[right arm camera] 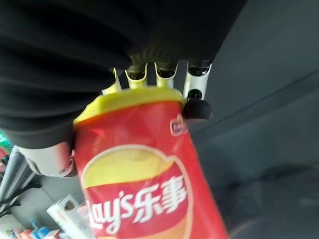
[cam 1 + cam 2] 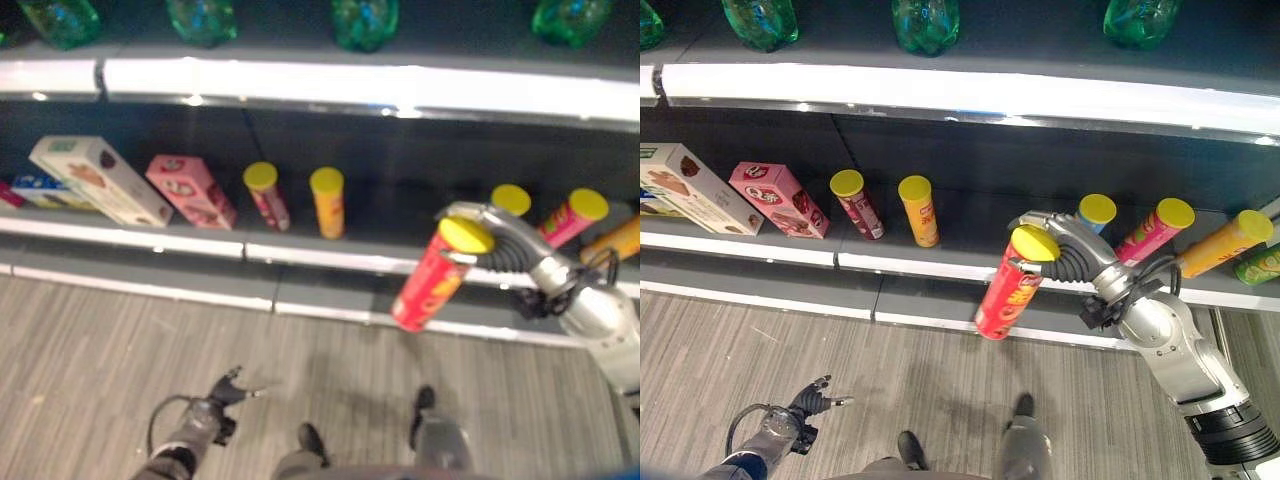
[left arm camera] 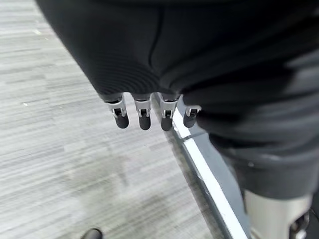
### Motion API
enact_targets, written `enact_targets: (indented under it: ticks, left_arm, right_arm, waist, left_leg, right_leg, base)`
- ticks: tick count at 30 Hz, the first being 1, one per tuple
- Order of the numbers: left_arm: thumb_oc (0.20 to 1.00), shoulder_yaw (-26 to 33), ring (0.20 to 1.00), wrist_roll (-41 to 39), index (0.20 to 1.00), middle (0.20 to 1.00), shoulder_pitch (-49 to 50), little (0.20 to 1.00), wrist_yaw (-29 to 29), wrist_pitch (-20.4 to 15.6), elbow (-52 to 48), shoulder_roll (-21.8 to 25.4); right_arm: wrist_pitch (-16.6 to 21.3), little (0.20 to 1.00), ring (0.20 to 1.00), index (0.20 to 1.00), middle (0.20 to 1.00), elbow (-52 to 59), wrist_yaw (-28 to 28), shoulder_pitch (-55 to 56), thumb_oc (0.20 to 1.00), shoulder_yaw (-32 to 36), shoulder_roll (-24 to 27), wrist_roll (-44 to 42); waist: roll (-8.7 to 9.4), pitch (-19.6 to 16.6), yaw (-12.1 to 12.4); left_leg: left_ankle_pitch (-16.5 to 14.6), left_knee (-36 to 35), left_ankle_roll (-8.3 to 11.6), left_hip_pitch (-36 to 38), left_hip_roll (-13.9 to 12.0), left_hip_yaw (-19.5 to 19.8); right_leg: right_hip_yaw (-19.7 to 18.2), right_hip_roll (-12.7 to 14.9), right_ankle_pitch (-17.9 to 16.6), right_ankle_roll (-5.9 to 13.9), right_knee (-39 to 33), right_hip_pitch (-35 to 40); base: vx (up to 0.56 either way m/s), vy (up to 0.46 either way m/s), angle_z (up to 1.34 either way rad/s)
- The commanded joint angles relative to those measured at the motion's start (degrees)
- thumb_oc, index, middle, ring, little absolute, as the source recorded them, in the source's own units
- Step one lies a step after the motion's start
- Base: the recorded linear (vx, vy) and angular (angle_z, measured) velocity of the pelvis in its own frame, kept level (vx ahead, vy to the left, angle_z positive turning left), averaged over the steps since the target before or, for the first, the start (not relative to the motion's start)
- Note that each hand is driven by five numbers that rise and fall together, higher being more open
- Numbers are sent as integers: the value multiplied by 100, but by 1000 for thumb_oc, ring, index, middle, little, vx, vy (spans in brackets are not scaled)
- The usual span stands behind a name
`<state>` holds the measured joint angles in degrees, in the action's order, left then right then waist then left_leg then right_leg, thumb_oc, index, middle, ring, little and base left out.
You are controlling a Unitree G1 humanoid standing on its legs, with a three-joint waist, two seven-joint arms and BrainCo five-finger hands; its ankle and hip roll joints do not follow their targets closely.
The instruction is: Put the goods on the table back onto the shelves and tidy them up.
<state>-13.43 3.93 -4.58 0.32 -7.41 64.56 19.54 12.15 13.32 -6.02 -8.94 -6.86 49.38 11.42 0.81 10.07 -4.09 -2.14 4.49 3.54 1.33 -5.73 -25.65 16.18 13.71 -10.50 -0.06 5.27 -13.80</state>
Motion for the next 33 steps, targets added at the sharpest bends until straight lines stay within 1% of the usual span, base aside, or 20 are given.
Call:
enact_targets:
  ticks: [1, 3, 11, 15, 16, 17, 20, 21, 26, 29, 33]
  left_arm:
    - [1000, 90, 1000, 230, 1000, 1000, -186, 1000, 161, -60, 226, -56]
    - [1000, 56, 1000, 208, 1000, 1000, -147, 1000, 146, -47, 307, -204]
    - [1000, -6, 1000, 187, 1000, 1000, -99, 1000, 131, -41, 258, -287]
    - [1000, -34, 1000, 170, 1000, 1000, -157, 1000, 167, -37, 206, -250]
    - [1000, -58, 1000, 171, 1000, 1000, -187, 1000, 184, -33, 178, -241]
    - [1000, -55, 1000, 172, 1000, 1000, -189, 1000, 184, -33, 179, -241]
    - [1000, -108, 1000, 151, 1000, 1000, -271, 1000, 214, -35, 131, -224]
    - [1000, -149, 1000, 136, 1000, 1000, -331, 1000, 242, -33, 100, -212]
    - [1000, -278, 1000, 117, 1000, 1000, -477, 1000, 323, -34, 40, -149]
    - [1000, -303, 1000, 138, 1000, 1000, -539, 1000, 364, -11, 42, -83]
    - [1000, -336, 1000, 121, 1000, 1000, -559, 1000, 391, -10, 38, -20]
  right_arm:
    - [136, 200, 200, 200, 200, 129, 267, -703, 200, -49, -7, 127]
    - [148, 200, 200, 200, 200, 115, 247, -694, 200, -129, -48, 159]
    - [148, 200, 200, 200, 200, 98, 245, -825, 200, -348, -70, 310]
    - [157, 200, 200, 200, 200, 111, 256, -1022, 200, -513, -25, 534]
    - [149, 200, 200, 200, 200, 86, 296, -1105, 200, -571, -16, 653]
    - [150, 200, 200, 200, 200, 82, 298, -1112, 200, -575, -16, 654]
    - [127, 200, 200, 200, 200, 30, 377, -1329, 200, -701, -33, 856]
    - [103, 200, 200, 200, 200, -55, 489, -1575, 200, -807, -45, 1007]
    - [55, 200, 200, 200, 200, -236, 781, -2168, 200, -1008, -133, 1326]
    - [2, 200, 200, 200, 200, -325, 912, -2575, 200, -1161, -169, 1492]
    - [-54, 200, 200, 200, 200, -458, 1092, -2888, 200, -1248, -220, 1633]
  waist:
    - [44, -51, 73]
    - [49, -133, 78]
    - [6, -108, 97]
    - [-44, 21, 137]
    - [-65, 117, 146]
    - [-64, 116, 145]
    - [-87, 272, 166]
    - [-93, 392, 182]
    - [-144, 640, 264]
    - [-195, 708, 322]
    - [-247, 721, 386]
  left_leg:
    - [351, -949, 307, -41, -412, 269]
    - [397, -949, 347, -25, -482, 226]
    - [406, -943, 395, 25, -524, 202]
    - [375, -873, 396, -17, -517, 180]
    - [328, -754, 390, -96, -521, 176]
    - [322, -742, 389, -106, -521, 176]
    - [208, -378, 391, -349, -554, 180]
    - [119, -52, 402, -608, -623, 185]
    - [-37, 595, 419, -1249, -817, 294]
    - [-88, 788, 414, -1507, -878, 387]
    - [-114, 907, 421, -1711, -919, 474]
  right_leg:
    - [-188, -38, 620, 1067, -450, 509]
    - [-12, -58, 559, 1074, -646, 652]
    - [67, -30, 516, 1093, -751, 776]
    - [37, 61, 565, 1092, -566, 647]
    - [11, 121, 591, 1088, -428, 539]
    - [8, 123, 595, 1088, -419, 529]
    - [-35, 214, 624, 1069, -201, 312]
    - [-78, 303, 642, 1064, -14, 91]
    - [-156, 487, 705, 1044, 486, -479]
    - [-127, 551, 762, 1039, 701, -704]
    - [-71, 610, 816, 1042, 846, -821]
  base:
    - [43, -41, 17]
    - [81, -58, -3]
    - [36, -24, 1]
    - [-23, -2, -4]
    - [-48, 6, -11]
    - [-73, 6, -10]
    - [-90, -1, -2]
    - [-143, -17, 2]
    - [-114, -21, -1]
    - [-63, -23, 3]
    - [-26, -24, 13]
